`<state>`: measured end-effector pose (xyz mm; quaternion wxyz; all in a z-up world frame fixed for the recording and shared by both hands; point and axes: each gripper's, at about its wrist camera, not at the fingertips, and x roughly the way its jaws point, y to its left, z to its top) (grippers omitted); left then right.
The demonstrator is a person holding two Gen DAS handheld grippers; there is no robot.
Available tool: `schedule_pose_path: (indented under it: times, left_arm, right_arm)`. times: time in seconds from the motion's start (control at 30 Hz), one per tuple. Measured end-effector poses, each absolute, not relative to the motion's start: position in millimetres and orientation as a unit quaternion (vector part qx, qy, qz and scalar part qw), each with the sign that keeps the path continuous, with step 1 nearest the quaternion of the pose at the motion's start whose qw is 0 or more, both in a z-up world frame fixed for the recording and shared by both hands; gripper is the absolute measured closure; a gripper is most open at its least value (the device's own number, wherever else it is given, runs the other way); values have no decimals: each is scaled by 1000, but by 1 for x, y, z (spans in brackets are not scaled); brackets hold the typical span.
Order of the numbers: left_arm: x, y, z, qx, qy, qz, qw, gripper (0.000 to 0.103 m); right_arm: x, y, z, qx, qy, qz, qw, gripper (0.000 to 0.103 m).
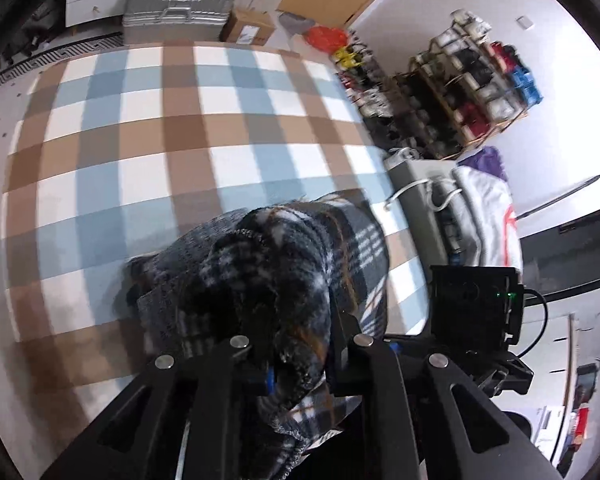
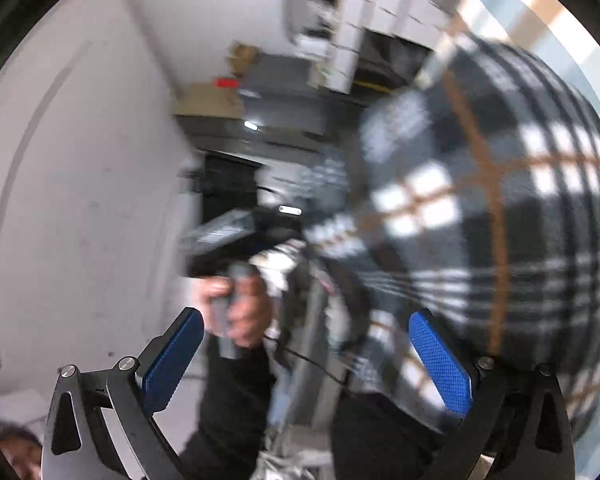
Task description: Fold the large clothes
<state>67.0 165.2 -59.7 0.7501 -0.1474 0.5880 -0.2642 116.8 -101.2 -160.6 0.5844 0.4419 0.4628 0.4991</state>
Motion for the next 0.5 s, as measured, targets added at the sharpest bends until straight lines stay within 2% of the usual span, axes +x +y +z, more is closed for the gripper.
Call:
schedule_pose_path:
  times: [0.23, 0.3, 0.33, 0.37, 0.4, 0.5]
  left_arm:
    - [72, 186, -89, -153, 600, -261, 740, 90]
    - [78, 195, -105, -162, 596, -264, 741, 84]
    - [81, 199, -111, -165, 593, -263, 743, 72]
    - [86, 205, -118, -171, 590, -254, 747, 50]
    - [89, 215, -123, -192, 587, -244, 747, 45]
    - [91, 230, -121, -253, 590, -234, 730, 45]
  right_arm:
    - [117, -71, -159, 381, 502, 470, 618, 0]
    - [114, -66, -155, 353, 511, 457, 636, 0]
    - [113, -62, -154, 342, 513, 448, 647, 0]
    - [113, -59, -154, 333, 514, 439, 657, 0]
    - [112, -56, -153, 325, 515, 434, 664, 0]
    - [113, -49, -153, 312, 520, 421, 674, 0]
